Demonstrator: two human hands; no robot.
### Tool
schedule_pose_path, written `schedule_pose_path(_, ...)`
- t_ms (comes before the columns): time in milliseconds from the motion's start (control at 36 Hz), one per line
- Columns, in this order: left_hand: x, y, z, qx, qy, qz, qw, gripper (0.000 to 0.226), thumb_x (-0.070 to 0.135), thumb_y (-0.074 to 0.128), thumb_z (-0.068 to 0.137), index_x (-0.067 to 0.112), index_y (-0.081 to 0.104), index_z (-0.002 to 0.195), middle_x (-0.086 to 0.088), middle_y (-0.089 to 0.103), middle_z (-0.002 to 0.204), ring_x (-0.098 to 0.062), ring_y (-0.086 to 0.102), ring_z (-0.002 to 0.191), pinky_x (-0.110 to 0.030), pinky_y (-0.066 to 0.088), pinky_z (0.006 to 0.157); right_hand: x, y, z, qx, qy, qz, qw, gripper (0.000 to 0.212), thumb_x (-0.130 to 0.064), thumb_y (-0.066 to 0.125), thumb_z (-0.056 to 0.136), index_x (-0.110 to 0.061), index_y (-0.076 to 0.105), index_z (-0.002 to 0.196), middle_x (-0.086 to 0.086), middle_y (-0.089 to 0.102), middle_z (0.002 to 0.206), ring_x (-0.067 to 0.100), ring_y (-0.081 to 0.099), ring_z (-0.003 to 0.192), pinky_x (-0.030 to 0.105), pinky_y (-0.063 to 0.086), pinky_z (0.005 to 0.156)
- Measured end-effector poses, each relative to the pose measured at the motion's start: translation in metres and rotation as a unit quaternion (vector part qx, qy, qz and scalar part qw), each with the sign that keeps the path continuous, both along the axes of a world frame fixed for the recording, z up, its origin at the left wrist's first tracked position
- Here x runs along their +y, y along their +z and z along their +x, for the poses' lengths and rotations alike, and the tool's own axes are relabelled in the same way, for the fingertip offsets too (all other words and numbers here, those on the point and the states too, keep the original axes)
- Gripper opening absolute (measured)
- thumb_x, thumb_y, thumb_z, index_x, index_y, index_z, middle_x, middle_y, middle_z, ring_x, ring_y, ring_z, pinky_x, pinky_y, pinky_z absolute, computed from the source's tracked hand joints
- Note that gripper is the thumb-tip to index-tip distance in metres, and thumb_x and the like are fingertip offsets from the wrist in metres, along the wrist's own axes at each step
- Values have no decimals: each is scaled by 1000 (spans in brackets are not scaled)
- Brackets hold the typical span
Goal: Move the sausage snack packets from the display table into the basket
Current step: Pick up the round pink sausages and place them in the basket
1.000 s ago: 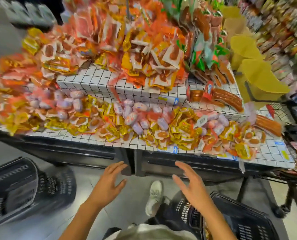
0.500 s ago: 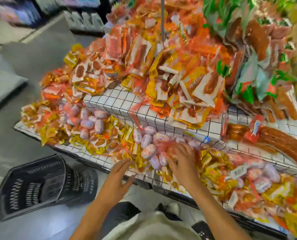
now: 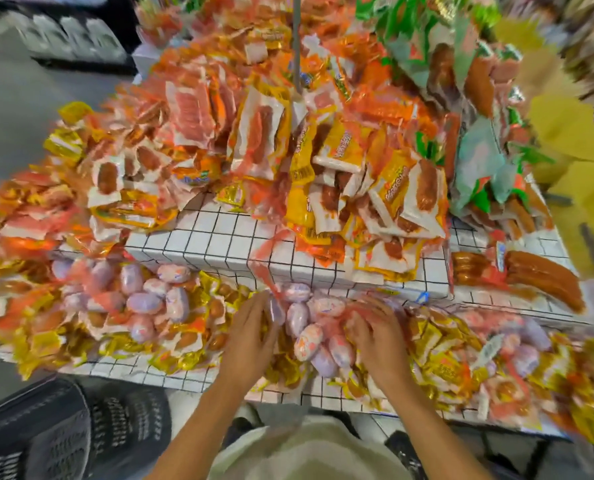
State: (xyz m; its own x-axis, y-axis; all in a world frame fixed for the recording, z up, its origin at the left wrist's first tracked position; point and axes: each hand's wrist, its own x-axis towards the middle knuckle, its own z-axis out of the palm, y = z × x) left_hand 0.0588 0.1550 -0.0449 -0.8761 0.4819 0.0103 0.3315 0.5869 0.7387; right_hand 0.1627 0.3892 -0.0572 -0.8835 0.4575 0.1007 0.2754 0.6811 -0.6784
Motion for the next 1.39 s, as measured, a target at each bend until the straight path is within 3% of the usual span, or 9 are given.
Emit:
schedule_pose_path(83,13,-8,-17,-42,-8,7,999,46,34,54,103,13,48,143,-1,51,143,-17,42,135,-30,36,114,-7,5,1,31,-40,-17,999,31,-21,47,103,-13,75,114,0,70,123,18,59,124,47,46,107)
schedule_pose_path(139,22,-11,-24,-23,-18,37,999,29,32,55,102,10,61,119,-4,61,110,-20,53,107,-40,46,93,-15,8,7,59,-68,-37,995,26,-19,50,104,-15,74,113,-3,70,121,17,60,123,46,48,106)
schedule_pose_path(278,33,-24,-35,-14,53,112,992,16,13,57,101,12,63,87,1,59,86,-19,54,85,-38,45,77,-27,14,21,61,-133,-113,983,24,-21,53,105,-26,76,111,-8,71,121,13,62,122,41,51,102)
schedule_pose_path(389,30,-21,-37,-31,48,166,984,18,17,57,103,25,65,88,13,61,76,0,57,76,-12,40,68,-26,17,26,69,-144,-124,979,25,-22,52,106,-19,75,116,-12,70,119,4,61,119,32,50,101)
schedule_pose_path(472,26,-8,-38,-20,24,197,980,21,32,54,104,25,69,91,2,62,70,3,50,61,-19,39,55,-22,22,26,84,-134,-115,981,22,-22,54,105,-30,73,113,-21,69,118,2,61,119,20,48,98)
schedule_pose_path(667,21,41,-43,31,13,239,970,18,40,56,101,47,70,108,24,73,104,4,68,96,-10,49,78,-6,14,25,26,-80,-61,995,34,-17,75,91,-20,70,125,-14,62,132,7,50,131,15,36,111)
schedule_pose_path(1000,7,38,-30,-16,76,218,973,21,39,52,102,37,73,105,11,75,96,-9,70,90,-33,54,73,-7,-1,-4,-29,65,78,994,34,-33,76,87,-20,75,119,-3,62,135,25,46,135,48,35,116)
schedule_pose_path(1111,4,39,-28,-7,73,202,977,19,35,52,104,40,70,105,17,72,92,0,64,81,-22,49,66,-10,1,-11,6,77,115,990,15,-25,73,88,-22,80,101,-8,72,116,24,59,120,47,30,115)
schedule_pose_path(1389,-13,50,-32,-98,49,231,967,27,23,47,108,27,73,107,12,74,99,-3,67,95,-12,48,78,-31,28,-13,16,-56,-201,978,24,-25,51,106,-25,75,104,-14,75,100,3,69,99,24,54,83)
